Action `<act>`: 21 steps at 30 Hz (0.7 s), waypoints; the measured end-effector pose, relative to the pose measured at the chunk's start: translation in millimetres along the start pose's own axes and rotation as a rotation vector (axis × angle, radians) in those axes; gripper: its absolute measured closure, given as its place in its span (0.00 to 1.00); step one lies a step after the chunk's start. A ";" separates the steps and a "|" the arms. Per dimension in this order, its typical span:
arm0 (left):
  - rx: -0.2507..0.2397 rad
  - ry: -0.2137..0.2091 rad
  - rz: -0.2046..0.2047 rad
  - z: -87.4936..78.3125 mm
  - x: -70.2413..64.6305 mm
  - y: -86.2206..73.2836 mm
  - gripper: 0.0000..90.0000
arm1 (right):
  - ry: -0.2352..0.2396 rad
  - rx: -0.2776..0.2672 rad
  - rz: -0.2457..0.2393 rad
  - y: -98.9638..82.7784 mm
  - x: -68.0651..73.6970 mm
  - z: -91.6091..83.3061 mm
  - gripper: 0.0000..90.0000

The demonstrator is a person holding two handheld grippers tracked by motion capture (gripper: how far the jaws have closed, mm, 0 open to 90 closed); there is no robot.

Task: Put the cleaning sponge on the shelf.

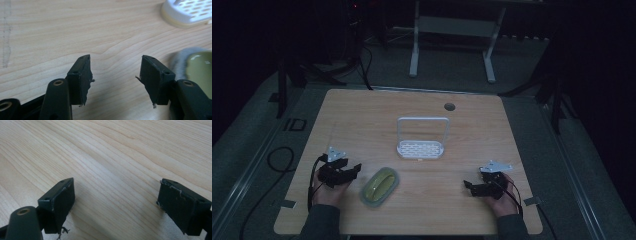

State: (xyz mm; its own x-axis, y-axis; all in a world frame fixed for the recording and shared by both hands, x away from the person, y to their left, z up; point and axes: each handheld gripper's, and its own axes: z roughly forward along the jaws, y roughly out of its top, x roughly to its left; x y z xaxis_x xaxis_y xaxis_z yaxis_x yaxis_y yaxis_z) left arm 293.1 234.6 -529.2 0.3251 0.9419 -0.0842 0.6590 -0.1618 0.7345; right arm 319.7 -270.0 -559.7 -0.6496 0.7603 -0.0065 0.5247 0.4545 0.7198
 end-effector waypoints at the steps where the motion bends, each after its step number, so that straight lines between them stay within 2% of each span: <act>1: 0.002 0.001 0.000 -2.0 -0.6 0.6 0.47 | 0.000 0.000 0.000 0.0 0.0 0.0 0.15; 10: -0.030 -0.012 0.047 -21.3 -12.8 7.9 0.49 | -0.003 -0.001 0.004 -0.2 0.4 -0.1 0.15; 14: -0.020 -0.024 0.056 -28.2 -19.0 12.1 0.50 | -0.004 -0.001 0.003 -0.2 0.4 -0.1 0.15; 16: -0.013 -0.043 0.059 -31.6 -21.6 13.9 0.49 | -0.004 -0.001 0.004 -0.2 0.4 -0.1 0.15; 21: 0.011 -0.047 0.073 -33.3 -26.3 12.6 0.49 | -0.007 -0.001 0.006 -0.3 0.7 -0.2 0.16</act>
State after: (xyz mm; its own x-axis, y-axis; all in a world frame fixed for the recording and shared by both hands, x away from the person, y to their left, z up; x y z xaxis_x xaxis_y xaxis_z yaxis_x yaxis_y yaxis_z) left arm 270.3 217.6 -495.3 0.4037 0.9128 -0.0622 0.6395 -0.2330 0.7326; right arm 319.0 -269.7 -559.8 -0.6428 0.7660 -0.0072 0.5277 0.4496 0.7207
